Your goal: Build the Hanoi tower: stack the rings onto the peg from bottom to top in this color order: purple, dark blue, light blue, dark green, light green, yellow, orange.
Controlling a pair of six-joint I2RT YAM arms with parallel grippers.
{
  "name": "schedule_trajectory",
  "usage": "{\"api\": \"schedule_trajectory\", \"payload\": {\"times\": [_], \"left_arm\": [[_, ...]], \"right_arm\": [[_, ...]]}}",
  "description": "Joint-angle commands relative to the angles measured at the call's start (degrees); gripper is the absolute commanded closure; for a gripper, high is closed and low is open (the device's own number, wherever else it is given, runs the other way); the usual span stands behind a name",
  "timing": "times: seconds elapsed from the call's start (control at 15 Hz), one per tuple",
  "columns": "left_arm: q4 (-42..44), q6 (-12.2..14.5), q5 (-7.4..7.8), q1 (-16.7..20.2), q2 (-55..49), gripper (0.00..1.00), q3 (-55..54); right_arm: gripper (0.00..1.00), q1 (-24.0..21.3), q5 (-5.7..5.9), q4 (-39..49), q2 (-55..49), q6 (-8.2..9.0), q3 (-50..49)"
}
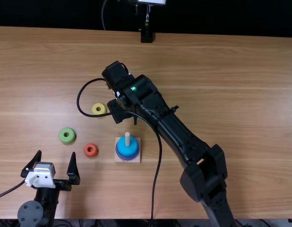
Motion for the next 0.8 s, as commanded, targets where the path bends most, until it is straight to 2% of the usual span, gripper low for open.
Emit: {"api": "schedule_trajectory", "payload": {"times": [0.0, 0.47, 0.73], "left_arm": [[-0.22, 0.4, -0.01, 0.7, -0.62, 0.0, -2.13], [-0.22, 0.4, -0.01, 0.7, -0.62, 0.0, -2.13], [-0.22, 0.4, -0.01, 0.7, -0.62, 0.0, -2.13]], "right_arm": [[1.0, -0.21, -0.09, -0.88, -5.59, -2.92, 2.89], [1.0, -0.12, -0.19, -0.67, -14.64, -2.92, 1.31], [1.0, 0.32, -0.3, -0.03, -20.88, -2.92, -4.85]]}}
